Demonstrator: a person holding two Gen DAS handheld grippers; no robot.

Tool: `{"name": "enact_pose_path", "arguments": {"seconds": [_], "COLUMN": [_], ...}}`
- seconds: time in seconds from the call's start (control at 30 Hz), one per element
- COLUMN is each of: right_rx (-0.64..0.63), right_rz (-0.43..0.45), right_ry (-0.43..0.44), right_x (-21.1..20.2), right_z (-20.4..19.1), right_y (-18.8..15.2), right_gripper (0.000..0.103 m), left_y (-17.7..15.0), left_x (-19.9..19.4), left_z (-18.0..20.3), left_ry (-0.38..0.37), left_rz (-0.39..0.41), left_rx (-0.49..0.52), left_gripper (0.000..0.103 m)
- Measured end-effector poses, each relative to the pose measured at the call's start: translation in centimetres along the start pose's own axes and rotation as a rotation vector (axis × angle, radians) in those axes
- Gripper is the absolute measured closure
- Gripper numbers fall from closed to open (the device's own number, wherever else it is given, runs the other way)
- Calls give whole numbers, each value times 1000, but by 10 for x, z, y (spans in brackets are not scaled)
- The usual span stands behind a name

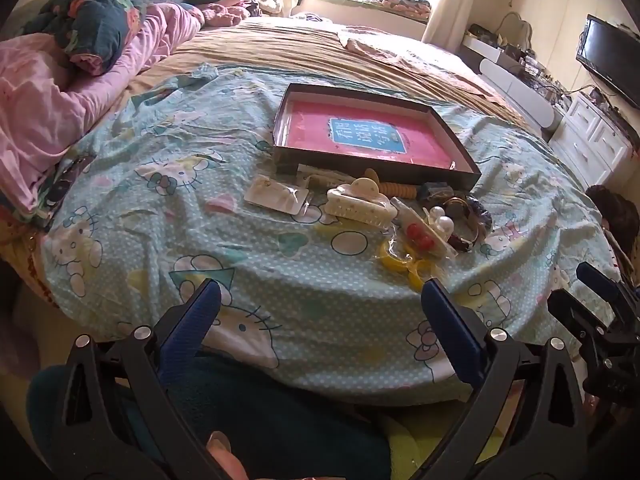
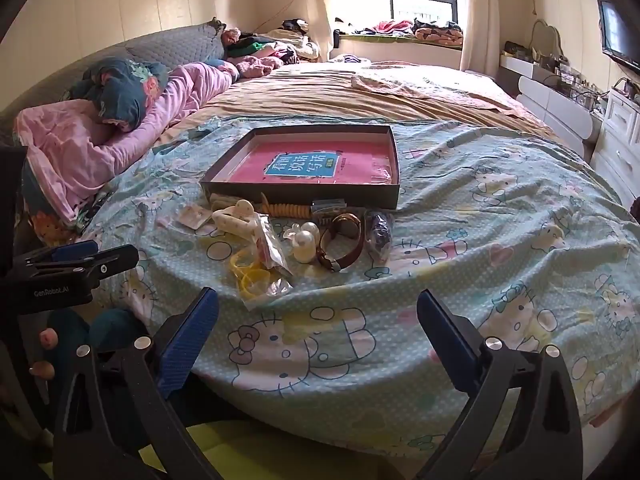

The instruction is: Organize jewelry

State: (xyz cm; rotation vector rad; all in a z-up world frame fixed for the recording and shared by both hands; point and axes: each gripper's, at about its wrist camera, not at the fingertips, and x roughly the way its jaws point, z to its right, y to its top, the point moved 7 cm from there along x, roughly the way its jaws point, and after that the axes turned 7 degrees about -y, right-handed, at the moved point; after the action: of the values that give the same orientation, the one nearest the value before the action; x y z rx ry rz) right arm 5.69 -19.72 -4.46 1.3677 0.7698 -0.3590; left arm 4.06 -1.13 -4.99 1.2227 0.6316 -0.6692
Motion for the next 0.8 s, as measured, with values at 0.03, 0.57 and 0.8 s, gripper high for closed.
{"name": "enact_pose_path", "arguments": {"seconds": [0.03,0.57,0.8], "right_rx": [0,-5,-4], "right_rz": [0,4,3], "right_ry": [0,0,1], "right_x": [0,-2,-2], "right_z": [0,-3,-2], "right_y": [0,0,0], "right_gripper": [4,4,4], "left_y": [0,1,1], "left_x": [-1,-2,-3], "left_z": [-1,0,0], "left_ry": [-1,-4,-2], "left_rz": [0,3,4], "left_rx": [0,0,1], "left_gripper": [9,9,9]}}
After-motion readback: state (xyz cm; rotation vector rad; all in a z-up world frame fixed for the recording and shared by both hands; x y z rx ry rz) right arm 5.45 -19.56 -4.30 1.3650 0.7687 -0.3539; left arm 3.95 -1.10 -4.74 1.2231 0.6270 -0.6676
